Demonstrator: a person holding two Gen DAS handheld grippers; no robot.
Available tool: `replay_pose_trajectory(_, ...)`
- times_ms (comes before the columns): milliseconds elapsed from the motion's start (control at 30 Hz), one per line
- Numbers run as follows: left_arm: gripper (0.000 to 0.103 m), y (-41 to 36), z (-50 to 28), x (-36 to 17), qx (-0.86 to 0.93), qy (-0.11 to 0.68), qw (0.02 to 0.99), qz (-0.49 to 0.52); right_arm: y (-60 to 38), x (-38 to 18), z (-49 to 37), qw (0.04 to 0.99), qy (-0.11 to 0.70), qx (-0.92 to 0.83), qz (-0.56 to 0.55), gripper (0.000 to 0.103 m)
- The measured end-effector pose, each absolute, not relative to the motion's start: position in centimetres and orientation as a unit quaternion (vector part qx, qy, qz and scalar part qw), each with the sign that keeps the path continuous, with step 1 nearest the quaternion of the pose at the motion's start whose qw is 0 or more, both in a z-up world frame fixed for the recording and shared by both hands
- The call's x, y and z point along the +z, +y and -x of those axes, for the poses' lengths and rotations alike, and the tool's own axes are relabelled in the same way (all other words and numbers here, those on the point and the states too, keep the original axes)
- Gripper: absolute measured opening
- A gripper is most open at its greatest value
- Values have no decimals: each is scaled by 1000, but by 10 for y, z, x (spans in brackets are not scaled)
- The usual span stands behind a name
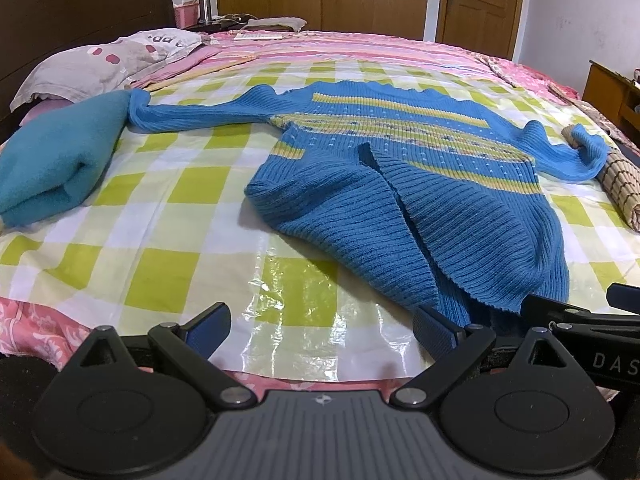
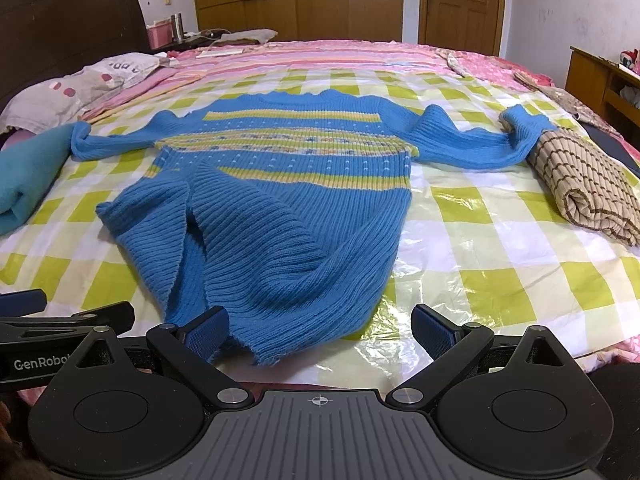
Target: Fold small clothes
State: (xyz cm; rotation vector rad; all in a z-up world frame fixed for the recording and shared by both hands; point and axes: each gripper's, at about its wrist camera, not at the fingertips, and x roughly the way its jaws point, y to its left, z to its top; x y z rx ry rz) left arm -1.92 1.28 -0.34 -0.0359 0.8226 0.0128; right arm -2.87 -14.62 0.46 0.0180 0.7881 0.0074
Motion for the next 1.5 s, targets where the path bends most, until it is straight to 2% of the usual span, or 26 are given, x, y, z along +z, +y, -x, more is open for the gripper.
replay_pose_trajectory(700,101,0,8,9,12,373,927,-23,-153,12,22,932,362,26,-20,94)
replay_pose_trajectory(1033,102,-2,-30,17,3,358,933,-30,-154,22,-6,939,343,22,-23,93)
replay_pose_trajectory(1267,102,-9,-49,16,-12,352,935,-47,-163,17,-27,938,346,12,-27,87)
replay_pose_trajectory(1500,102,-22,-57,7,-40,365,927,-74,-196,16,-33,931,356,-3,-83,83)
